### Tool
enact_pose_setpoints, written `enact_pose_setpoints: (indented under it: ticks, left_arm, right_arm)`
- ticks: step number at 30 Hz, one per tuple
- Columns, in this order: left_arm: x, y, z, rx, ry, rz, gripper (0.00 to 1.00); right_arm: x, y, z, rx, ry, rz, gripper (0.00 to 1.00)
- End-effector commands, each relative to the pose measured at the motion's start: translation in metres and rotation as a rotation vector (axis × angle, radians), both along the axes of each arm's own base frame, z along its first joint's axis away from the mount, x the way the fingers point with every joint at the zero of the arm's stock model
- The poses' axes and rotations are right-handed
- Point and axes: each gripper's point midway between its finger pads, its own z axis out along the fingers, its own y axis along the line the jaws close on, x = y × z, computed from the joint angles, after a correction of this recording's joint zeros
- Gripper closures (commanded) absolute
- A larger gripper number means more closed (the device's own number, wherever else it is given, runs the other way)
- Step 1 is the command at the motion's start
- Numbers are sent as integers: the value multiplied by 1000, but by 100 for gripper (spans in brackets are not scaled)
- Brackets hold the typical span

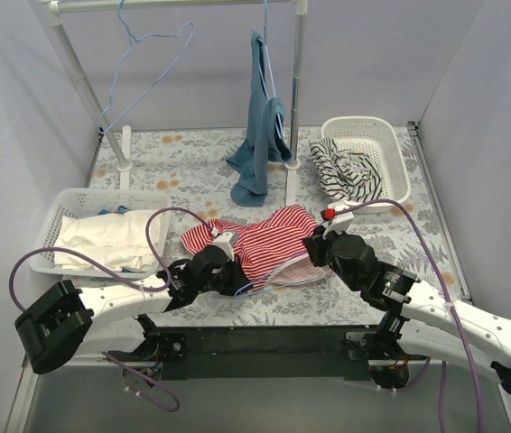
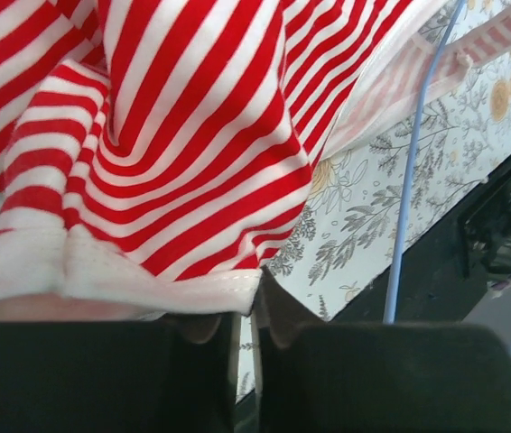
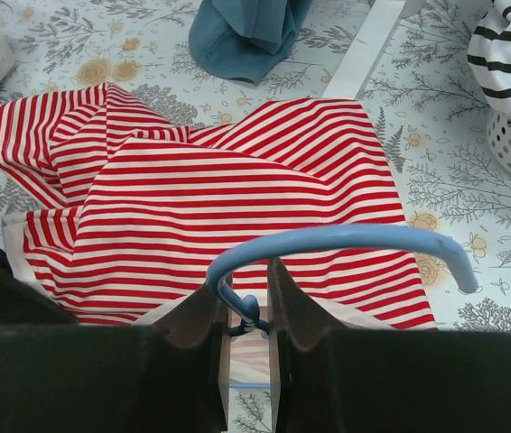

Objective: Place the tank top on the hanger

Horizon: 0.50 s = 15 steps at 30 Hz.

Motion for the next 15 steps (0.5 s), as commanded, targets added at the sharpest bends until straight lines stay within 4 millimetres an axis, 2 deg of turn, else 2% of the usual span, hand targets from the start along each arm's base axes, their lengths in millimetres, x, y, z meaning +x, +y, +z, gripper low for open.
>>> enact_pose_setpoints:
  ticks: [1, 2, 3, 8, 13, 15]
  left_arm:
    - [4, -6, 22, -36, -40, -12, 100]
    - [7, -8, 38, -70, -60, -10, 100]
    - [2, -9, 43, -86, -45, -35, 100]
    - [10, 3, 77, -190, 4, -34, 100]
    - [19, 17, 108, -287, 22, -37, 100]
    - [16, 16, 116, -308, 34, -63, 100]
  right_arm:
    - [7, -8, 12, 1, -33, -61, 99]
    - [10, -15, 12, -15, -44, -100, 99]
    - [12, -19, 15, -20, -53, -122, 99]
    - [23, -42, 29, -54, -98, -253, 99]
    - [29, -51, 41, -74, -130, -315, 99]
    - [31, -52, 48, -71, -140, -329, 99]
